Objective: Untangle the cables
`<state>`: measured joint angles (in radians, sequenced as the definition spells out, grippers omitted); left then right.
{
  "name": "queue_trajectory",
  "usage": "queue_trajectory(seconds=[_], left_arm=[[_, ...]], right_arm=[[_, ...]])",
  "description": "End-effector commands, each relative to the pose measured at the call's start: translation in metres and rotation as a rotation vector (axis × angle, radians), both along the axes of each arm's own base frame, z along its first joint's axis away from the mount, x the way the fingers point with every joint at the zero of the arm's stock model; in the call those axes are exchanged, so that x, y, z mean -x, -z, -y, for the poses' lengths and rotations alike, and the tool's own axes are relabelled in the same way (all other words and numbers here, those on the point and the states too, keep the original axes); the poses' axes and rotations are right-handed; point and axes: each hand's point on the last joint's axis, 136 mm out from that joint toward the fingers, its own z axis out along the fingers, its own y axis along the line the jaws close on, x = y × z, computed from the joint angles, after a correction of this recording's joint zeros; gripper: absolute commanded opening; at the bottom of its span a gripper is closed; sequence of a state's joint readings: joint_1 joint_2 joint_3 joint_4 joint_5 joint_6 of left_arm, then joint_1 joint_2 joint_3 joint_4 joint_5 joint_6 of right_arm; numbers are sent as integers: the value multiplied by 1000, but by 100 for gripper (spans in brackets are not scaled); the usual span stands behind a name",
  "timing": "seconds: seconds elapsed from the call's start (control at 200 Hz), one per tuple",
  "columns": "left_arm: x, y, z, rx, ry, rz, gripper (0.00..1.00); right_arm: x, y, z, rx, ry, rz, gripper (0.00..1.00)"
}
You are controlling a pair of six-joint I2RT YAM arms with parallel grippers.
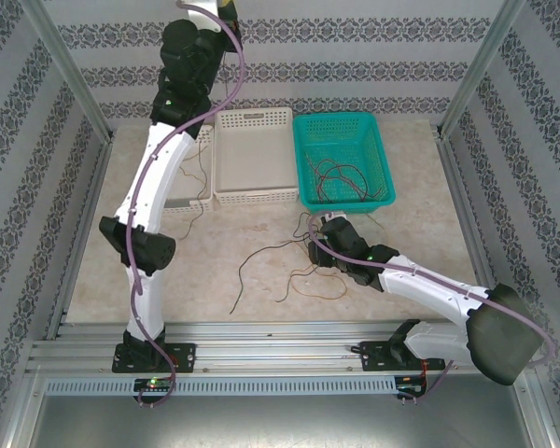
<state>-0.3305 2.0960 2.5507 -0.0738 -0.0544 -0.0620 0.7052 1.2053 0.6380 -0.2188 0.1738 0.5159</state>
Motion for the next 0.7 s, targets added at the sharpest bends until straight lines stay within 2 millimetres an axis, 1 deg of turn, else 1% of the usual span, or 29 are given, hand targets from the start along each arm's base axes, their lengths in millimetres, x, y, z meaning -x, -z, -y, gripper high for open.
queue_trajectory(seconds=[0.0,0.03,0.11,0.165,0.205,0.265,0.355,0.39,0.58,0.6,0.649,0.694], left_arm=[[5,-25,0,107,80,88,0],[-2,-18,1,109,80,76,0],[-27,15,9,102,84,14,0],[-43,42,16,101,98,-41,0],[-54,65,24,94,112,-88,0],[-67,97,34,86,130,-154,0],[-79,138,53,47,144,-230,0],[-83,152,57,37,137,-257,0],[-108,226,61,45,98,-399,0],[-111,235,62,43,98,-418,5],[-113,254,66,42,108,-465,24],[-113,268,68,42,114,-508,47]], right_arm=[[-1,1,-5,6,-22,0,50],[-1,2,-6,4,-22,-1,50],[-2,6,-8,-1,-23,-14,49],[-2,9,-9,-4,-21,-21,49],[-2,10,-10,-9,-22,-23,49],[-1,13,-10,-13,-18,-29,49],[0,18,-10,-18,-16,-36,50],[0,19,-10,-17,-15,-39,49],[5,25,-16,-27,-35,-67,51],[6,25,-16,-29,-36,-69,52],[7,25,-15,-26,-36,-72,55],[8,24,-14,-28,-37,-71,56]])
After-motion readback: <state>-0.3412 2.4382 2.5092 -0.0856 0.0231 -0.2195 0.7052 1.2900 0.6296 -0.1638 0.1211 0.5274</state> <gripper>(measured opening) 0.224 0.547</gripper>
